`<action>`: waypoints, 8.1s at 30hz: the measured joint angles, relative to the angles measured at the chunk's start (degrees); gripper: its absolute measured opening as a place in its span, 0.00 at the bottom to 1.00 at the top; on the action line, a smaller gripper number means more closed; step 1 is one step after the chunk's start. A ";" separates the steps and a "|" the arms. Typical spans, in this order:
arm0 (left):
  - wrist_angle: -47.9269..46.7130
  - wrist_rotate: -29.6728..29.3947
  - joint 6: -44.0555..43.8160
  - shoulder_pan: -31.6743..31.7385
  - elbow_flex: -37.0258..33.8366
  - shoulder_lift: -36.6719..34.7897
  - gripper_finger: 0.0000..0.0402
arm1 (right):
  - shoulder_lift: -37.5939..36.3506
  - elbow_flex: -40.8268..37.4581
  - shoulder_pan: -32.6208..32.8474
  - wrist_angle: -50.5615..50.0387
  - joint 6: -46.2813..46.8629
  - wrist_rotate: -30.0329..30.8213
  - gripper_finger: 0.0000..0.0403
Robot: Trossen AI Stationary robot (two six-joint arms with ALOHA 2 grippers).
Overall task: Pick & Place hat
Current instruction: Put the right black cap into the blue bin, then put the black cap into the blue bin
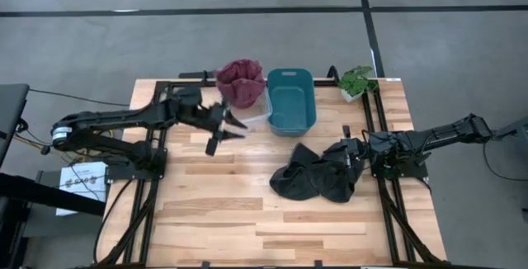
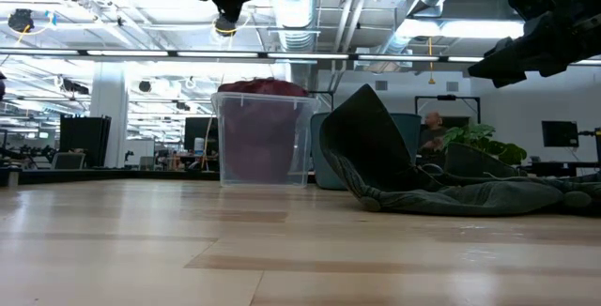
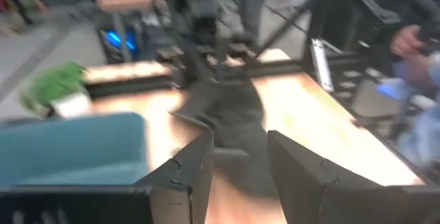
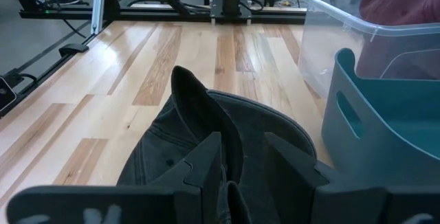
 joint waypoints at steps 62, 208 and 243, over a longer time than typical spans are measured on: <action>58.95 -29.46 -21.77 -31.64 -32.08 1.76 0.34 | 64.85 36.87 23.45 -38.92 35.52 -0.82 0.27; 61.47 -29.44 -21.70 -31.71 -32.03 1.78 0.34 | 74.07 80.78 -46.10 -35.55 -31.03 -12.63 0.01; 61.47 -29.44 -21.64 -31.71 -32.08 1.78 0.34 | 74.20 80.78 -46.14 -35.95 -28.89 1.07 0.28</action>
